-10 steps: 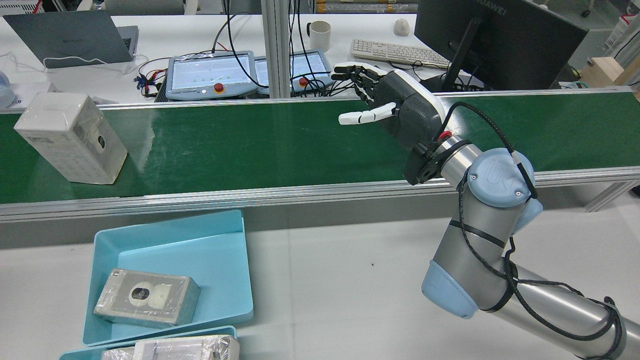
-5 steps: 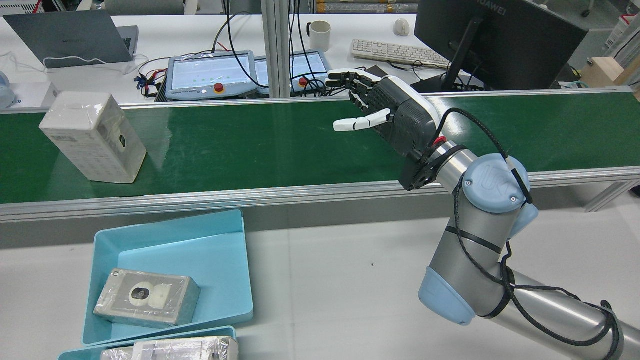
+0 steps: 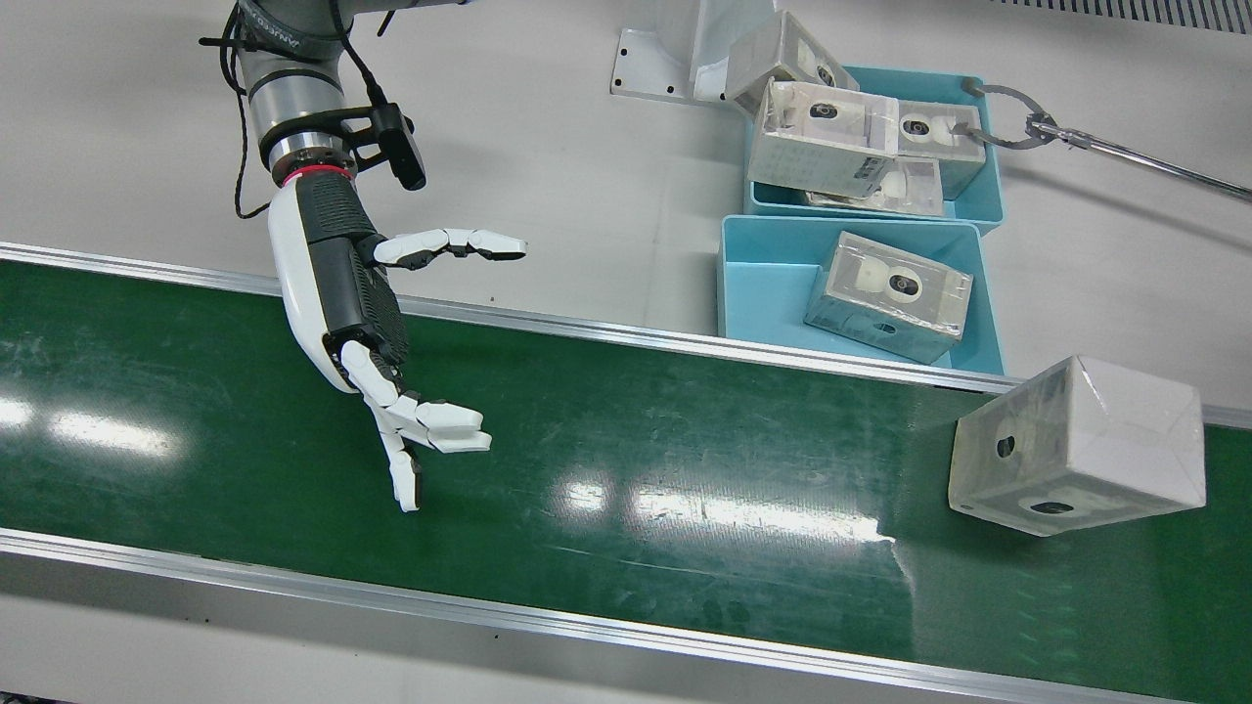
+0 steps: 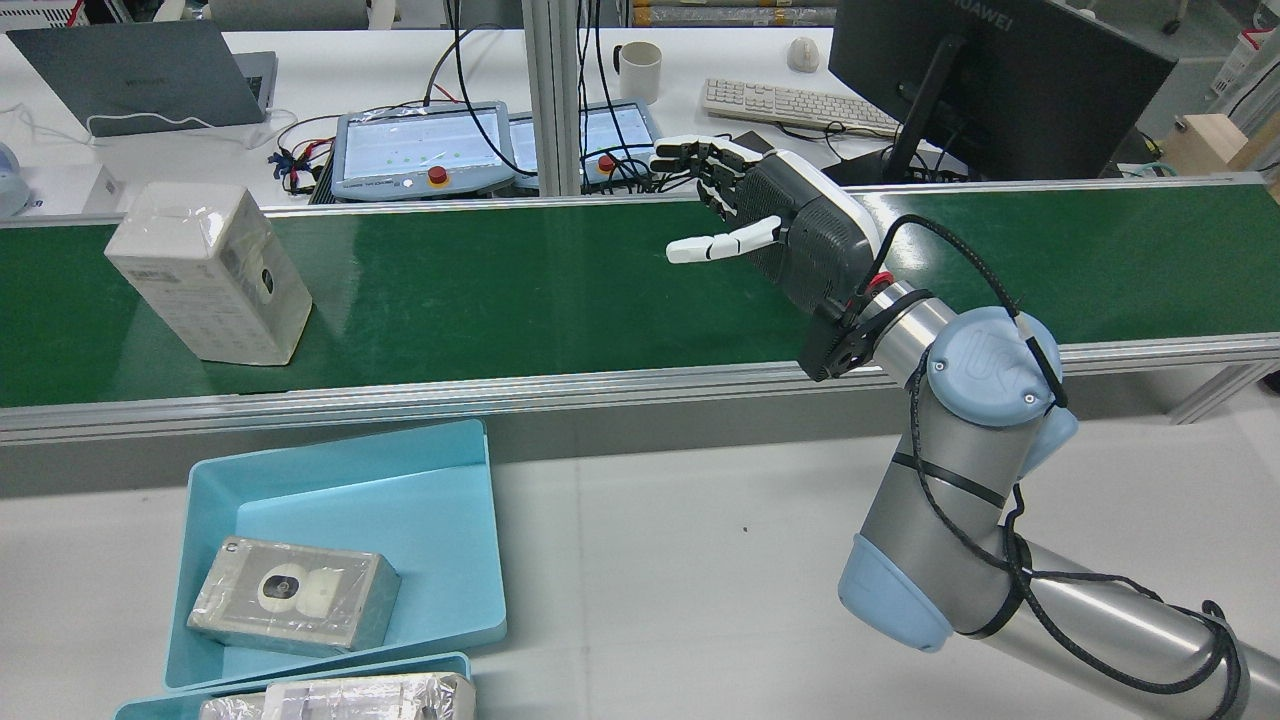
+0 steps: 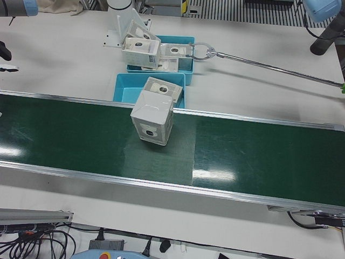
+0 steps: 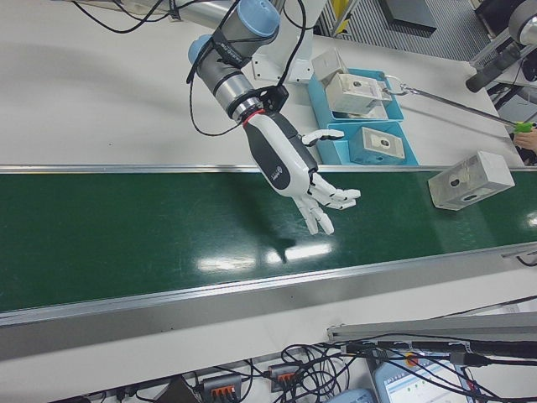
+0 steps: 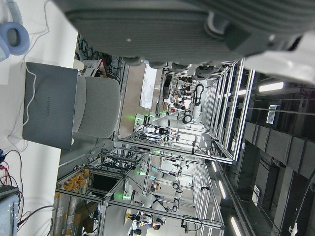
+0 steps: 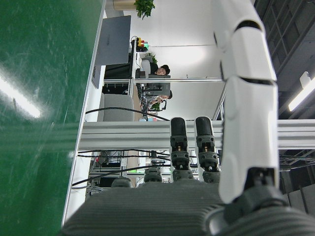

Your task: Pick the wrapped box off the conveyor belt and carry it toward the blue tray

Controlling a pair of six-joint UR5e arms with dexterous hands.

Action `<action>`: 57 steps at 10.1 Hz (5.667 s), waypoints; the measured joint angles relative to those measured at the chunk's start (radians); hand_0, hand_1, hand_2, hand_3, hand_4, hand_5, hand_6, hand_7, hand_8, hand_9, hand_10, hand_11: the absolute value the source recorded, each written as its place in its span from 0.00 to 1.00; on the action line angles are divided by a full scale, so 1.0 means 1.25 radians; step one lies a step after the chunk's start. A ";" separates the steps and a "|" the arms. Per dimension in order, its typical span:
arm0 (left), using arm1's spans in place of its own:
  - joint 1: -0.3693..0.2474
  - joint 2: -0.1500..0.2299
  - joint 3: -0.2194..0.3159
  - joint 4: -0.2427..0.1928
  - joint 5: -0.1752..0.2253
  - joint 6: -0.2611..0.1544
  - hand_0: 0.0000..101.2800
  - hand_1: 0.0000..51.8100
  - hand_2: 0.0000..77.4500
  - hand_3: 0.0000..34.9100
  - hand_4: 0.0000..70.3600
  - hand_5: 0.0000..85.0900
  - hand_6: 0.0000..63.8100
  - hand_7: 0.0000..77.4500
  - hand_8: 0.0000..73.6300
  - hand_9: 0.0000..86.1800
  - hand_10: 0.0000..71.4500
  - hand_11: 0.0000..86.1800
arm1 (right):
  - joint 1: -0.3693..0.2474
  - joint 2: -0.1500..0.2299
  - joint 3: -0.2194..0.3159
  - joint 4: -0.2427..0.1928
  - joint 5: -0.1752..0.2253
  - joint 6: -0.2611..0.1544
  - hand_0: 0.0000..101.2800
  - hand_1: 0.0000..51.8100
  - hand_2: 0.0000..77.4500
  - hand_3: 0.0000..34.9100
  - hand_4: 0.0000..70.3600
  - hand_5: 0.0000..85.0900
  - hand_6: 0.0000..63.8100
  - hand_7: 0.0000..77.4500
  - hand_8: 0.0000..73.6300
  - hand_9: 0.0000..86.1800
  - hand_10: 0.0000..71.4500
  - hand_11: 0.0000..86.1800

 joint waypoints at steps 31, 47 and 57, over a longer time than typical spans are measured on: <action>0.000 0.000 0.000 0.000 0.000 0.000 0.00 0.00 0.01 0.00 0.00 0.01 0.00 0.01 0.01 0.00 0.01 0.00 | -0.066 0.056 -0.069 -0.003 0.102 -0.005 0.49 0.33 0.23 0.30 0.27 0.31 0.15 0.36 0.01 0.07 0.00 0.02; 0.000 0.000 0.000 0.000 0.000 0.000 0.00 0.00 0.01 0.00 0.00 0.01 0.00 0.01 0.01 0.00 0.01 0.01 | -0.089 0.148 -0.141 -0.003 0.100 -0.011 0.50 0.37 0.25 0.42 0.23 0.29 0.13 0.34 0.01 0.06 0.00 0.02; 0.000 0.000 0.000 0.000 0.000 0.000 0.00 0.00 0.01 0.00 0.00 0.01 0.00 0.01 0.01 0.00 0.01 0.00 | -0.097 0.226 -0.189 -0.010 0.109 -0.009 0.59 0.31 0.39 0.30 0.47 0.43 0.33 0.55 0.33 0.39 0.23 0.13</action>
